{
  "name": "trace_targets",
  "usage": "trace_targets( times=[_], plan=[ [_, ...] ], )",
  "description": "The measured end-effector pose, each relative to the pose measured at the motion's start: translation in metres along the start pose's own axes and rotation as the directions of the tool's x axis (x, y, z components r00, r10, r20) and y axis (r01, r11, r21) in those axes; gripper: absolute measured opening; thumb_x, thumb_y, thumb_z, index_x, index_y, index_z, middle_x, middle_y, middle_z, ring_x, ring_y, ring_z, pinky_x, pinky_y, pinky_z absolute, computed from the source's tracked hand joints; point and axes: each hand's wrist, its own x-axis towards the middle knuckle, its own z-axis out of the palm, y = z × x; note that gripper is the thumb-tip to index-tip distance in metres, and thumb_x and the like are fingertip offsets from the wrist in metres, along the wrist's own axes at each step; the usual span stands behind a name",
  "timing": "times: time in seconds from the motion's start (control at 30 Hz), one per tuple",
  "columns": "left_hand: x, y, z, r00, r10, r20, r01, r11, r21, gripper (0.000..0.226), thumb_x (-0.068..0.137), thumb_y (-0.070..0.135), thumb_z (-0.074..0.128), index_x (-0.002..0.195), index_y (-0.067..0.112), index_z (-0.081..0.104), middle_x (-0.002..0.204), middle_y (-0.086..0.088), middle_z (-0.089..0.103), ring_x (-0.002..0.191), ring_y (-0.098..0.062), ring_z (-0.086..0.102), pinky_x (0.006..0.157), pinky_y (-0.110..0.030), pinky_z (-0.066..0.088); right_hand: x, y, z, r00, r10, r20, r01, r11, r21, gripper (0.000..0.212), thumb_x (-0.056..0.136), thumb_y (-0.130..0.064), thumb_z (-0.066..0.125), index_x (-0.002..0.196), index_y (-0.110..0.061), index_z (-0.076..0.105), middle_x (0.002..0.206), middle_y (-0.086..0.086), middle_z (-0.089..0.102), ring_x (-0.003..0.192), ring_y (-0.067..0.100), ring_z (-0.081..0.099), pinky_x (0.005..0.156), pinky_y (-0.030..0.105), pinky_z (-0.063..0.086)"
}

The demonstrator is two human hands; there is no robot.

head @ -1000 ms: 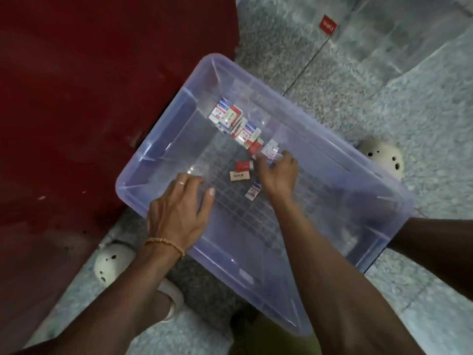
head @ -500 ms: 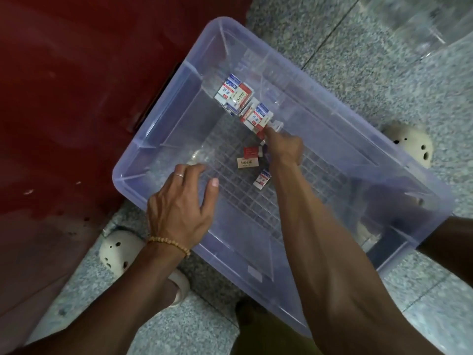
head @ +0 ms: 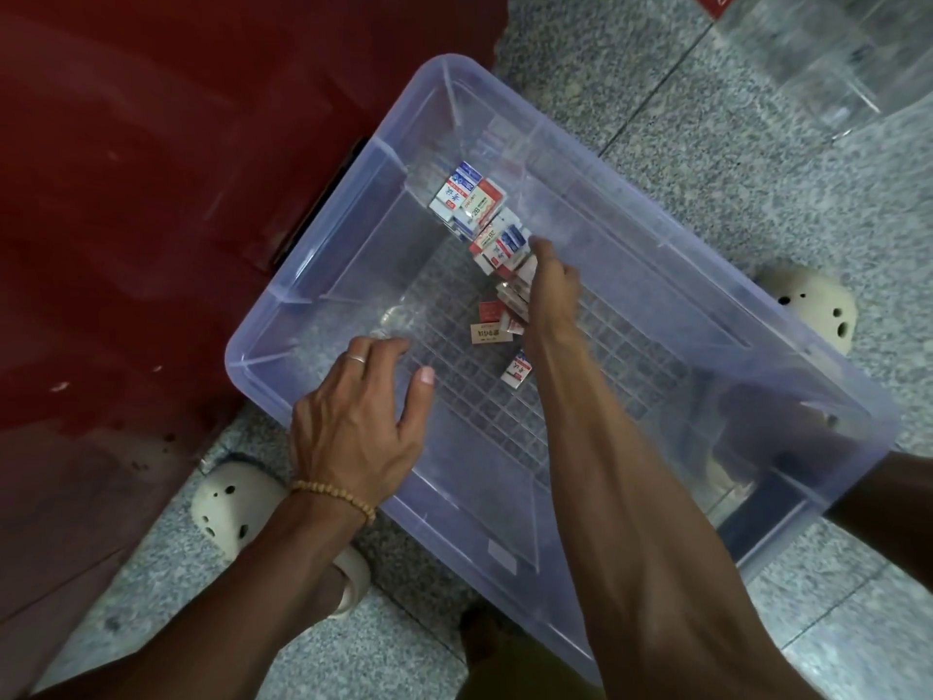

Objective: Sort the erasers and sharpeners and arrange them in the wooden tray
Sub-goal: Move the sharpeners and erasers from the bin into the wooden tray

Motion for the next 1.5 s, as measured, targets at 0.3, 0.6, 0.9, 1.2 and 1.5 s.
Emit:
trace_targets(
  times=[0.3,0.6,0.9,1.2,1.5],
  plan=[
    [0.000,-0.001,0.001,1.000,-0.005,0.006,0.005,1.000,0.009,0.041,0.095,0.045,0.038,0.111,0.014,0.060,0.106,-0.006,0.063,0.086,-0.025,0.066,0.058,-0.035,0.049,-0.003,0.010,0.015,0.985,-0.163,0.061,0.174,0.917,-0.360,0.079,0.062,-0.053,0.089,0.124,-0.018,0.053,0.132,0.004,0.042,0.084,-0.004,0.048,0.088,0.019,0.049],
    [-0.001,-0.001,0.000,1.000,0.002,-0.015,-0.002,1.000,0.009,0.041,0.094,0.044,0.039,0.108,0.013,0.061,0.102,-0.005,0.064,0.083,-0.024,0.065,0.056,-0.030,0.044,0.003,0.000,0.034,0.978,-0.198,-0.067,0.174,0.948,-0.266,0.030,0.067,-0.033,0.087,0.087,-0.024,0.066,0.094,0.001,0.069,0.072,0.014,0.071,0.071,0.039,0.063],
    [0.000,0.000,-0.001,1.000,-0.005,-0.025,0.005,1.000,0.015,0.042,0.094,0.044,0.038,0.108,0.013,0.062,0.101,-0.004,0.064,0.083,-0.025,0.065,0.057,-0.028,0.041,0.013,-0.003,0.014,0.989,-0.143,0.027,0.144,0.944,-0.298,0.026,0.078,-0.019,0.080,0.101,-0.012,0.070,0.087,0.004,0.076,0.072,0.022,0.075,0.072,0.048,0.062],
    [-0.001,-0.002,0.002,1.000,0.005,-0.029,-0.005,1.000,0.001,0.041,0.094,0.044,0.038,0.108,0.013,0.061,0.101,-0.005,0.064,0.084,-0.025,0.065,0.056,-0.031,0.045,0.003,0.016,0.014,0.959,-0.234,0.158,0.281,0.837,-0.469,0.009,0.085,-0.020,0.075,0.091,-0.013,0.073,0.079,0.003,0.071,0.068,0.023,0.070,0.069,0.041,0.060],
    [-0.002,-0.001,0.000,0.997,0.006,-0.080,-0.010,0.998,-0.061,0.042,0.093,0.045,0.037,0.108,0.013,0.061,0.102,-0.004,0.063,0.086,-0.026,0.065,0.058,-0.035,0.047,-0.044,0.012,-0.039,0.955,0.004,0.296,-0.003,1.000,-0.004,0.005,0.090,-0.004,0.068,0.087,-0.001,0.065,0.079,0.015,0.072,0.069,0.030,0.071,0.058,0.038,0.056]
  ],
)
